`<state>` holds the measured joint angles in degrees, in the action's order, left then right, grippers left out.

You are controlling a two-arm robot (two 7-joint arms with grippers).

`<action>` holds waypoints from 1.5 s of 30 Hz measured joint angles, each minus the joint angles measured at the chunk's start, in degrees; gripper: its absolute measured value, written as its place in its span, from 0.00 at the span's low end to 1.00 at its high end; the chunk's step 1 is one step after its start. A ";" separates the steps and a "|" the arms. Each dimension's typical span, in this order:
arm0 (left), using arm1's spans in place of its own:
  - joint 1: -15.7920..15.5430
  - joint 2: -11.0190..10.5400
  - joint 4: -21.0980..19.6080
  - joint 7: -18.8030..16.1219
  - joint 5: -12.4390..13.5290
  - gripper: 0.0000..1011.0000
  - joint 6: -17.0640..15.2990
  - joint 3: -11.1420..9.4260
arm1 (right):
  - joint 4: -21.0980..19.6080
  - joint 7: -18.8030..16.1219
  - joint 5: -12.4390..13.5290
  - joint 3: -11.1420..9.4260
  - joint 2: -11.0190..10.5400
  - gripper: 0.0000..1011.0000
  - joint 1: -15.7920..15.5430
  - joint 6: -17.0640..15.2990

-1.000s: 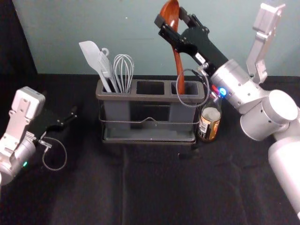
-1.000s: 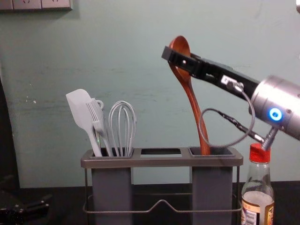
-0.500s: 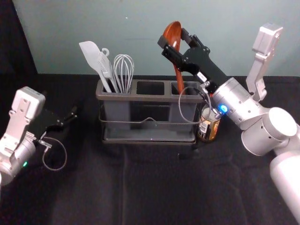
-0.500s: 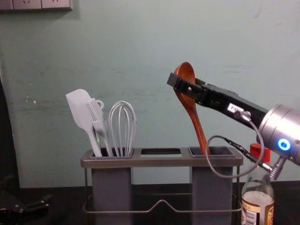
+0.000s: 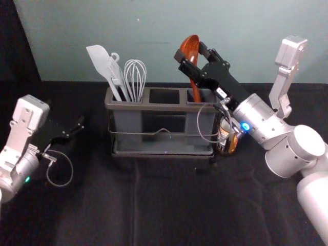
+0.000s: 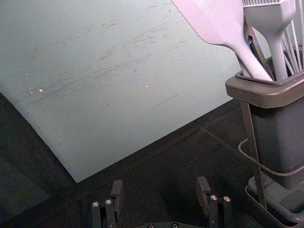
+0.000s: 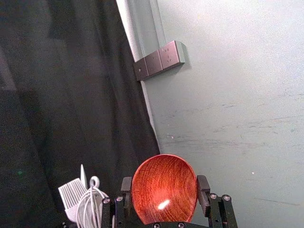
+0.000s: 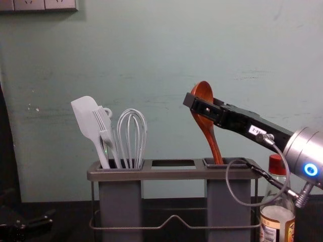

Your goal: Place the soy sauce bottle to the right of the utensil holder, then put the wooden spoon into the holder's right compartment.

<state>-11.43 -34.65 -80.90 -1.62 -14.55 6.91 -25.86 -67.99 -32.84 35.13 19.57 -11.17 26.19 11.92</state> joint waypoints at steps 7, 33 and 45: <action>0.00 0.00 0.00 0.00 0.00 0.99 0.00 0.00 | 0.00 0.04 0.56 0.08 -0.24 0.83 -0.04 -0.03; 0.00 0.00 0.00 0.00 0.00 0.99 0.00 0.00 | -6.77 1.09 3.21 -1.54 -1.47 0.99 -1.51 0.35; 0.00 0.00 0.00 0.00 0.00 0.99 0.00 0.00 | -12.23 4.49 2.12 -3.89 -2.04 0.99 -5.11 5.40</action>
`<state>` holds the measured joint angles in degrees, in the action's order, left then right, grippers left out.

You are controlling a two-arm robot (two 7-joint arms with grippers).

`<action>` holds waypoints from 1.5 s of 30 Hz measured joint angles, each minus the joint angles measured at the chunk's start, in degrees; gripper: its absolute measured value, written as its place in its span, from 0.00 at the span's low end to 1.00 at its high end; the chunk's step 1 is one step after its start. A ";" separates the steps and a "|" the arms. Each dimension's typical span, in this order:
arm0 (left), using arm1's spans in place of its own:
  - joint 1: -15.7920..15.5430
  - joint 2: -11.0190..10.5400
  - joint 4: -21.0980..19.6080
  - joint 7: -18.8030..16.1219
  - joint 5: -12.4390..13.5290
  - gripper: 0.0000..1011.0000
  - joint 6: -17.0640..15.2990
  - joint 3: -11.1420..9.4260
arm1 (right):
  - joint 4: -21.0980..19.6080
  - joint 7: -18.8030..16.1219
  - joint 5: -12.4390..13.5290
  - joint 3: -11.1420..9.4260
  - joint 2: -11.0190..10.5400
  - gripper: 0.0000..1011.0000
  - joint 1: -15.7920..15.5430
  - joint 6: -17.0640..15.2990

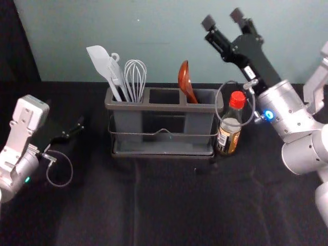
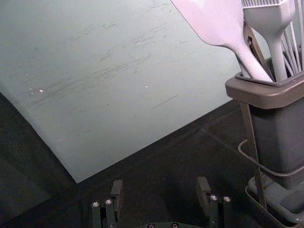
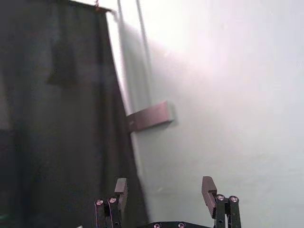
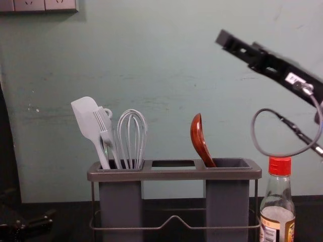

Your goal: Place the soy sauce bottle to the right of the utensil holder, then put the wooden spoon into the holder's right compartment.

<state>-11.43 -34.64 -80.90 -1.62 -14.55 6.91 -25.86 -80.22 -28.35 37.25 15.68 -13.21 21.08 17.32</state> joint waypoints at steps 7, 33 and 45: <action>0.00 0.00 0.00 0.00 0.00 0.99 0.00 0.00 | -1.31 8.68 -8.47 -3.17 0.81 0.99 -1.88 4.85; 0.00 0.00 0.00 0.00 0.00 0.99 0.00 0.00 | 0.18 18.81 -25.14 -9.54 -4.20 0.99 -11.41 0.00; 0.00 0.00 0.00 0.00 0.00 0.99 0.00 0.00 | -2.10 23.76 -30.66 -10.83 -2.16 0.99 -17.93 -1.11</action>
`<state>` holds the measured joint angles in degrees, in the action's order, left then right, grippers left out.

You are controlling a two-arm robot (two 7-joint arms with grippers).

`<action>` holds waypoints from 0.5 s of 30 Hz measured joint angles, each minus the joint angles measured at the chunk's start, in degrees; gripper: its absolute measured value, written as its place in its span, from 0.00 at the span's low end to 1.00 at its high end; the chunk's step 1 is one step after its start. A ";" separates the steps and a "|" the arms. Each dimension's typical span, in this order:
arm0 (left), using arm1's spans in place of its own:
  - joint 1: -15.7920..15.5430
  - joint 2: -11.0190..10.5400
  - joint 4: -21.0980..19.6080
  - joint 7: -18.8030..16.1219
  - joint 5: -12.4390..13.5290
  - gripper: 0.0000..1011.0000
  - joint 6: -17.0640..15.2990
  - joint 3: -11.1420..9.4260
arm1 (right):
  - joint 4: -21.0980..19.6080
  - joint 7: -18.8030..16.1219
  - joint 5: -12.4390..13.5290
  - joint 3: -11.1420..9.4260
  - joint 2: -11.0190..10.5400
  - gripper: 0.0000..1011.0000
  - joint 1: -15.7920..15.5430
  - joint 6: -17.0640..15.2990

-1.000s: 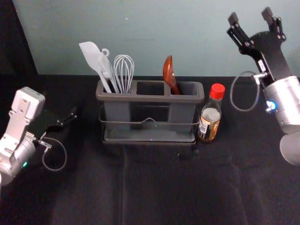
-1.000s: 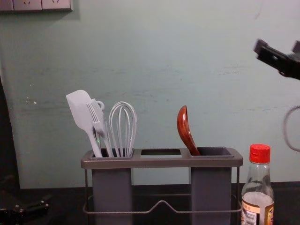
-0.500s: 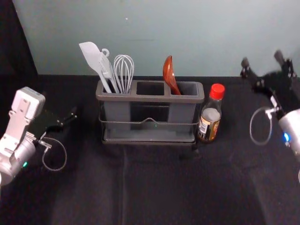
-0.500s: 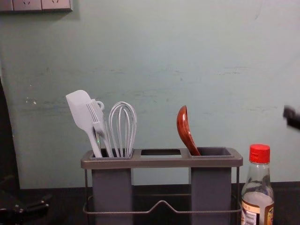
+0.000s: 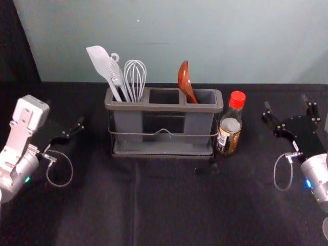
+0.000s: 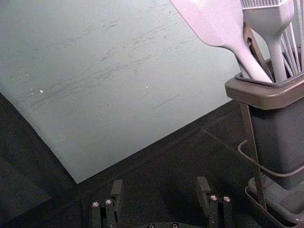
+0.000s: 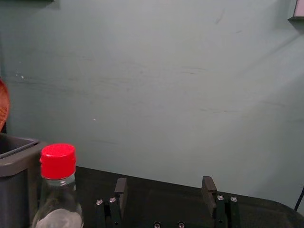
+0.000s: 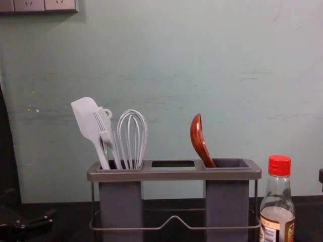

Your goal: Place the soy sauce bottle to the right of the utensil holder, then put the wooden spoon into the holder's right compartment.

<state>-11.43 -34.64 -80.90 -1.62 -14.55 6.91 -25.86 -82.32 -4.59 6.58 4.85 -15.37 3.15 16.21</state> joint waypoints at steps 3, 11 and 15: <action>0.00 0.00 0.00 0.00 0.00 0.99 0.00 0.00 | -0.05 -0.15 0.07 -0.06 0.06 0.99 -0.11 0.06; 0.00 0.00 0.00 0.00 0.00 0.99 0.00 0.00 | -0.06 -0.15 0.12 0.06 0.04 0.99 0.05 0.10; 0.00 0.00 0.00 0.00 0.00 0.99 0.00 0.00 | -0.05 -0.15 0.13 0.10 0.02 0.99 0.10 0.13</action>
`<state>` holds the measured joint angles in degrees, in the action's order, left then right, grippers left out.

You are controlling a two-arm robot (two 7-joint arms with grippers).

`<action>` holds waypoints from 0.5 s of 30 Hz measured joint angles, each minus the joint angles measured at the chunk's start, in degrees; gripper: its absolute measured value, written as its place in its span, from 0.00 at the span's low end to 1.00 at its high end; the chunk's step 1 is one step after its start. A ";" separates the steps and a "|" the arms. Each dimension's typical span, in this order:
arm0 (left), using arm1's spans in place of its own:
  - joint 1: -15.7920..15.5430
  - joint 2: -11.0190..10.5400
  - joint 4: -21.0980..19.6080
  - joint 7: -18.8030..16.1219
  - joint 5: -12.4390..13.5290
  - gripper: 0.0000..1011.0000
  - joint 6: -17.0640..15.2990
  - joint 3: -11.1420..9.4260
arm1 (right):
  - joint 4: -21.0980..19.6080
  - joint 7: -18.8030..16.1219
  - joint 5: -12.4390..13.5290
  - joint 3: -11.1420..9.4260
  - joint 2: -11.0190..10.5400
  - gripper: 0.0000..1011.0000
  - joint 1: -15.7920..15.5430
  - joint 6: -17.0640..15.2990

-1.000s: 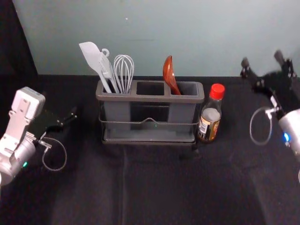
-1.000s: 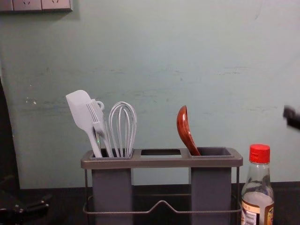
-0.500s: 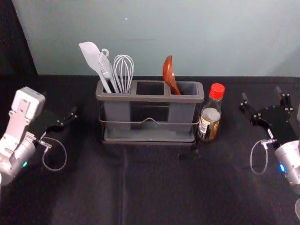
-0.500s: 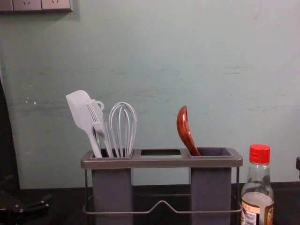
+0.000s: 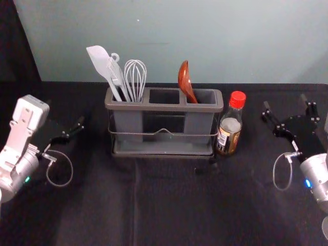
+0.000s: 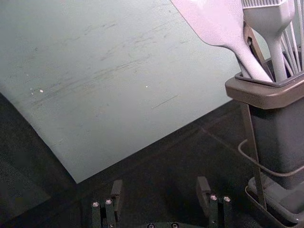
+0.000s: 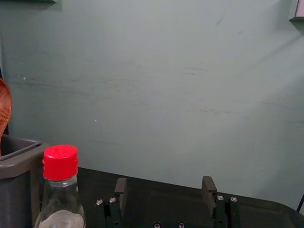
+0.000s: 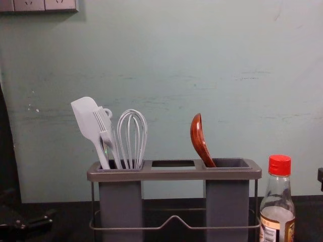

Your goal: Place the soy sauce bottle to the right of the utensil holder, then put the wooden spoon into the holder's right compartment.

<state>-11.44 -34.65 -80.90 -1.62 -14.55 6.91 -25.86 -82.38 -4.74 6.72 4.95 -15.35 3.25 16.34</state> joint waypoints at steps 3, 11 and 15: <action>0.00 0.00 0.00 0.00 0.00 0.99 0.00 0.00 | 0.00 0.01 0.01 0.02 -0.01 0.99 0.04 0.00; 0.00 0.00 0.00 0.00 0.00 0.99 0.00 0.00 | 0.01 0.01 0.04 0.07 -0.02 0.99 0.08 0.00; 0.00 0.00 0.00 0.00 0.00 0.99 0.00 0.00 | 0.01 0.02 0.04 0.10 -0.02 0.99 0.10 0.00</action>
<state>-11.43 -34.64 -80.90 -1.62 -14.55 6.91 -25.86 -82.37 -4.72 6.76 5.05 -15.37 3.35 16.34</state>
